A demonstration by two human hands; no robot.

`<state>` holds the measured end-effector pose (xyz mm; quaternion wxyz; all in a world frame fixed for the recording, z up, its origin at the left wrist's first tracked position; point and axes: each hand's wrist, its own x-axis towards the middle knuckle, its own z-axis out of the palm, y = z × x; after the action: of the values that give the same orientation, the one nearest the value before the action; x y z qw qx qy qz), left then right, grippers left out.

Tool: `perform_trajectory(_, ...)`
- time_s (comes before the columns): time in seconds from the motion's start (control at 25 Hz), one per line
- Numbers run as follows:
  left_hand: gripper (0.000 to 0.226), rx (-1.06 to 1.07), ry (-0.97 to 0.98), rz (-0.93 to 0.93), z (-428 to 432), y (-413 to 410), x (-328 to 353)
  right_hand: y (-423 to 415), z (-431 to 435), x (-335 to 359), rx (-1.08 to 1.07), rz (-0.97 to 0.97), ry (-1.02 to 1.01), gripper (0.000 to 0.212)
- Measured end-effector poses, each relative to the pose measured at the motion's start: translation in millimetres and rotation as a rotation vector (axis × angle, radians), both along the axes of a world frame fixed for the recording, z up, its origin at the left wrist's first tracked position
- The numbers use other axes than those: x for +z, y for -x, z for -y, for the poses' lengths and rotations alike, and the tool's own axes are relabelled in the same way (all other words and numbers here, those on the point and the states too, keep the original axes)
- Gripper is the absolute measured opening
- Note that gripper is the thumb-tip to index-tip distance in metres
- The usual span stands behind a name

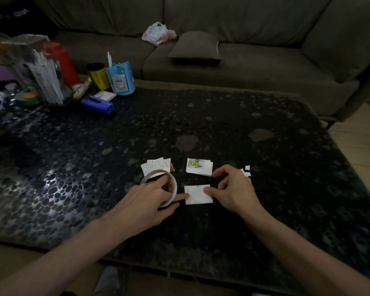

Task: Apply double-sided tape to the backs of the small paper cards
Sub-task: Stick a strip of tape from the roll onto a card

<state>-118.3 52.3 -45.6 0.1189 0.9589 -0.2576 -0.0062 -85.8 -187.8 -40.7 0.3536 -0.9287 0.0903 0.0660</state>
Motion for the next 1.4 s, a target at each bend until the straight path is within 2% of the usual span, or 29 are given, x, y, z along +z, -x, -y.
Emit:
perform_trajectory(0.2, 0.037, 0.018, 0.061, 0.008, 1, -5, -4, 2, 4, 3, 0.165, -0.012, 0.075, 0.028)
perform_trajectory(0.36, 0.036, 0.034, 0.104, 0.038, 7, -5, -3, 2, 5, 8, 0.315, -0.022, 0.164, 0.041)
perform_trajectory(0.52, 0.027, 0.042, 0.137, 0.054, 25, -8, -4, -2, 3, 9, 0.341, -0.058, 0.183, 0.038)
perform_trajectory(0.6, 0.022, 0.081, 0.189, 0.041, 32, -11, -5, -2, 4, 7, 0.359, -0.044, 0.186, 0.045)
perform_trajectory(0.8, 0.056, 0.181, 0.269, -0.076, 37, -22, -7, -2, 6, 8, 0.376, -0.031, 0.182, 0.037)
perform_trajectory(0.88, 0.053, 0.206, 0.262, -0.139, 36, -25, -4, -1, 6, 7, 0.359, -0.034, 0.133, 0.035)
perform_trajectory(0.96, 0.032, 0.221, 0.317, -0.197, 37, -27, -3, 0, 7, 7, 0.334, -0.040, 0.024, 0.031)
perform_trajectory(1.08, 0.008, 0.247, 0.600, -0.299, 39, -28, 3, 2, 10, 12, 0.282, -0.054, -0.226, 0.022)
perform_trajectory(1.16, 0.007, 0.264, 0.798, -0.322, 40, -29, 12, 5, 9, 19, 0.226, -0.087, -0.459, 0.014)
perform_trajectory(1.24, 0.002, 0.279, 0.923, -0.380, 42, -27, 20, 6, 5, 25, 0.181, -0.094, -0.605, 0.011)
perform_trajectory(1.4, 0.009, 0.323, 1.046, -0.440, 44, -24, 25, 6, -4, 32, 0.200, -0.039, -0.590, 0.010)
